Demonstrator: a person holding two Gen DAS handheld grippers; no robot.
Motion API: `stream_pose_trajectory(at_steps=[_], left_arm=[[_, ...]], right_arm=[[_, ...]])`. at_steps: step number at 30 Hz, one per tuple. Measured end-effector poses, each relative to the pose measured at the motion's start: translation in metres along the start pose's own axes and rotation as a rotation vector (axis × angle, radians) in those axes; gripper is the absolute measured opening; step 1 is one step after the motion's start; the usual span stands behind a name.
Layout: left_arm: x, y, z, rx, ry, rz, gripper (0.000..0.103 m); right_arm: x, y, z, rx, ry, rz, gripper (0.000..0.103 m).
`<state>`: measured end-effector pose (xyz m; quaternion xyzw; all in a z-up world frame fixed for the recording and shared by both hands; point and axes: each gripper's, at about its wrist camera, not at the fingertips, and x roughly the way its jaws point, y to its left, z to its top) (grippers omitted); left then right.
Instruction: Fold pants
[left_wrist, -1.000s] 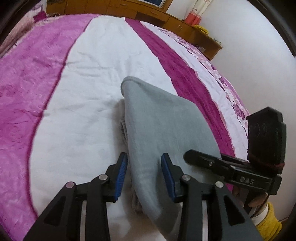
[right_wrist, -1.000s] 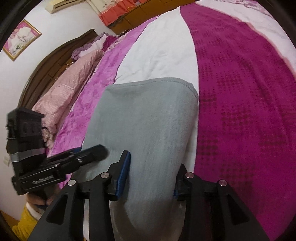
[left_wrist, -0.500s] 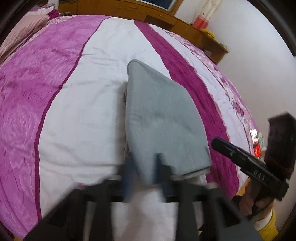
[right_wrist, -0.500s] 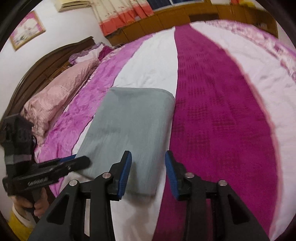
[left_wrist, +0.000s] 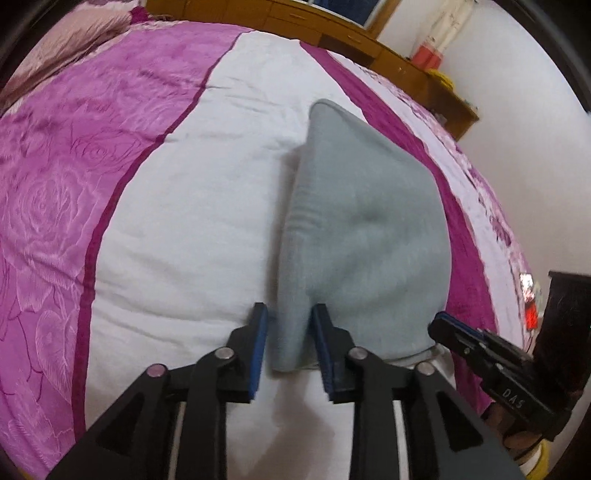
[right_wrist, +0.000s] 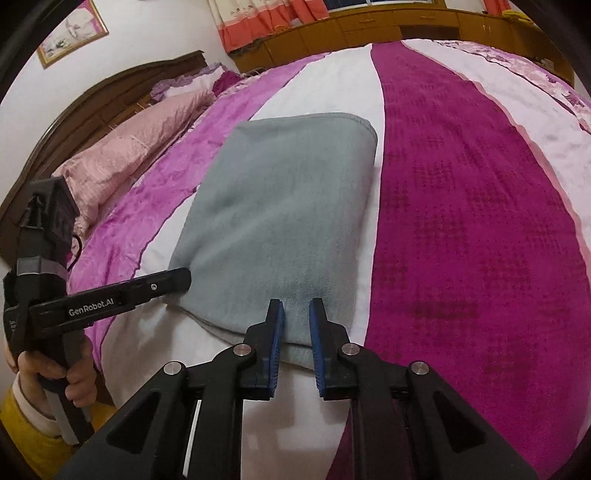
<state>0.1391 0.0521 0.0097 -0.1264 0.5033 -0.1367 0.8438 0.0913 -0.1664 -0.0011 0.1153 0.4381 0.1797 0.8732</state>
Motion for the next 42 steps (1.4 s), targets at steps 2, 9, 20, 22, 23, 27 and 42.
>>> stream_pose_trajectory(at_steps=[2,9,20,22,23,27,42], left_arm=[[-0.003,-0.001,-0.001,0.003,-0.005,-0.001,0.03],[-0.023,-0.014,-0.013,0.042,-0.024,0.047,0.03],[-0.037,-0.028,-0.053,0.094,-0.02,0.12,0.034],[-0.031,-0.03,-0.06,0.094,-0.026,0.148,0.052],[-0.029,-0.031,-0.063,0.094,-0.03,0.163,0.065],[-0.017,-0.036,-0.075,0.146,-0.045,0.226,0.07],[-0.002,-0.046,-0.078,0.154,-0.069,0.297,0.084]], right_arm=[[0.0,0.001,-0.001,-0.011,-0.003,-0.005,0.009],[-0.016,0.005,-0.004,0.018,-0.017,-0.038,0.018],[-0.053,0.006,-0.036,0.007,-0.053,-0.133,0.055],[-0.055,0.007,-0.043,-0.003,-0.07,-0.162,0.069],[-0.054,0.007,-0.045,-0.006,-0.078,-0.177,0.073],[-0.045,0.006,-0.056,-0.034,-0.106,-0.246,0.083],[-0.021,0.007,-0.068,-0.122,-0.074,-0.32,0.091]])
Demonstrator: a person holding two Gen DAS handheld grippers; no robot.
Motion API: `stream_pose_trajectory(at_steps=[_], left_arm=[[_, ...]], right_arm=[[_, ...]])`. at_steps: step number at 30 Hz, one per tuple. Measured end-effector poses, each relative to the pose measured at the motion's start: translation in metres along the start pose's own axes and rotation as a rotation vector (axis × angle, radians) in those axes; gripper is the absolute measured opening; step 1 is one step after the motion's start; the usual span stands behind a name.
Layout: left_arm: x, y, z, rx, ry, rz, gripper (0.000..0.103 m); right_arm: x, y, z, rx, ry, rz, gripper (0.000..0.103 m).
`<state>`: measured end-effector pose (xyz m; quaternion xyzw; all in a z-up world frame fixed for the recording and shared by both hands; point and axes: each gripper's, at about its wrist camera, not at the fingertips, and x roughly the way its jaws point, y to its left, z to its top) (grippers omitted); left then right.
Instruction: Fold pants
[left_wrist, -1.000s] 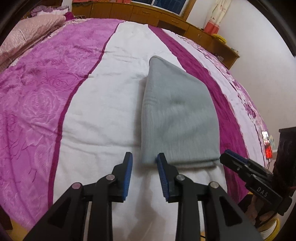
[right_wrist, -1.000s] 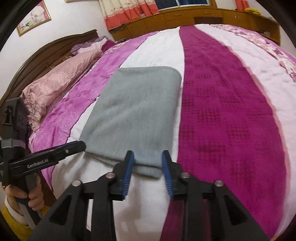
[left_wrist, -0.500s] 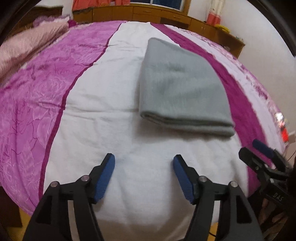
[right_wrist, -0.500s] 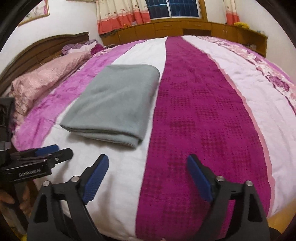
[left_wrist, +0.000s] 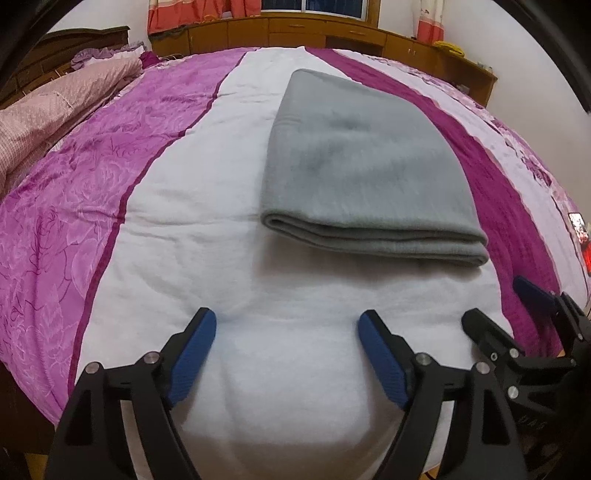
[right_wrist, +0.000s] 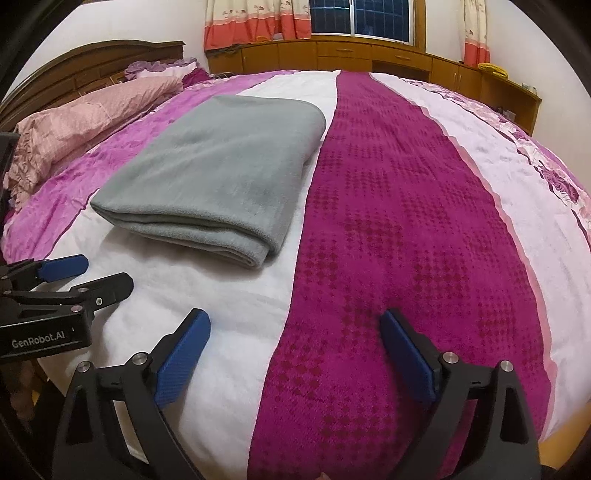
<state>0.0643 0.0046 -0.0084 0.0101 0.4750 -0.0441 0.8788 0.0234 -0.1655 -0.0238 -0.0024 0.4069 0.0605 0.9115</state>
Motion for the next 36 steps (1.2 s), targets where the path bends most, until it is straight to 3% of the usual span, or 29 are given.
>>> stream_pose_trajectory(at_steps=[36], left_arm=[[-0.0016,-0.0023,-0.0009,0.019,0.003,0.011,0.084]], right_arm=[[0.001,-0.0041,0.0037,0.035,0.008,0.024,0.091]])
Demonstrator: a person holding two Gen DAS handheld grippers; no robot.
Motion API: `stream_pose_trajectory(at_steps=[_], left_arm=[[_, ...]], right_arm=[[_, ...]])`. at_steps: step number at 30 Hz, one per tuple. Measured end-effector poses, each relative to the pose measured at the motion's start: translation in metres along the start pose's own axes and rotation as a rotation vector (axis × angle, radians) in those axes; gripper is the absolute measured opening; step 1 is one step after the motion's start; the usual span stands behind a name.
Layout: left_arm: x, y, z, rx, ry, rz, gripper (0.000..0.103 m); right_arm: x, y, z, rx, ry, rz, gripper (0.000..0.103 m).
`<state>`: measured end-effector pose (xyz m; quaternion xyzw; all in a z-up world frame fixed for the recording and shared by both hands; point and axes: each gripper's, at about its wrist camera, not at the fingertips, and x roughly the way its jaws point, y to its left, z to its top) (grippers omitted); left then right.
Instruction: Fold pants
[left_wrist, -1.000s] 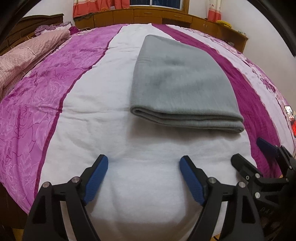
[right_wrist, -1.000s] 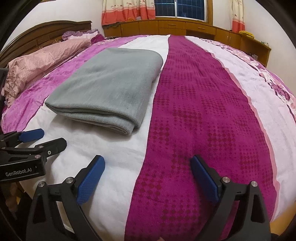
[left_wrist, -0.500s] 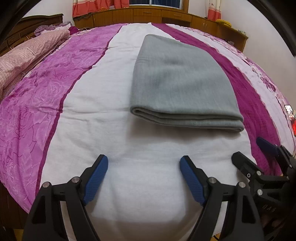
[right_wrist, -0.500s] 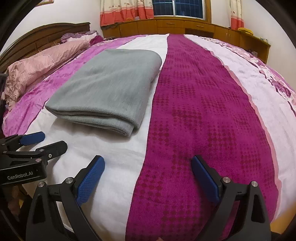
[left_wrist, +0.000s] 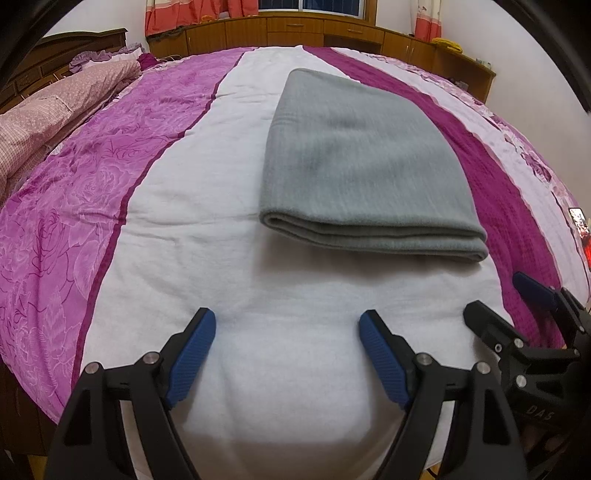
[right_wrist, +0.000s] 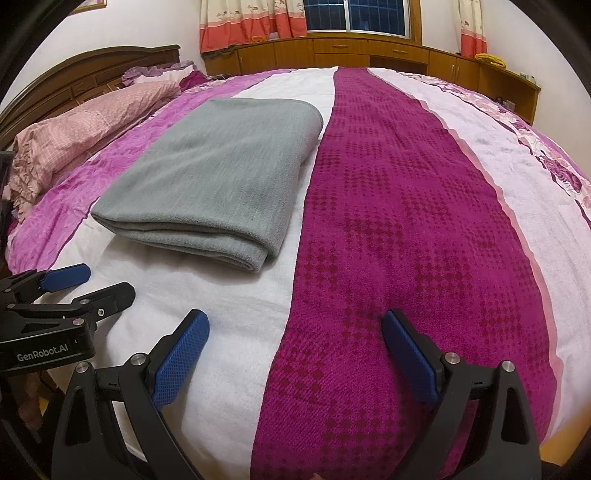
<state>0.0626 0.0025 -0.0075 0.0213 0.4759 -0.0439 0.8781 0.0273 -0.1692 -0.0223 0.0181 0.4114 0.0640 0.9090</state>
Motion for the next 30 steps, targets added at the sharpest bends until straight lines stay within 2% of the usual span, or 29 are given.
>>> stream_pose_trajectory(at_steps=[30], left_arm=[[0.0005,0.0005,-0.0004,0.005,0.004,0.002,0.084]], right_arm=[[-0.0002,0.0001,-0.0002,0.0,0.001,0.0,0.092]])
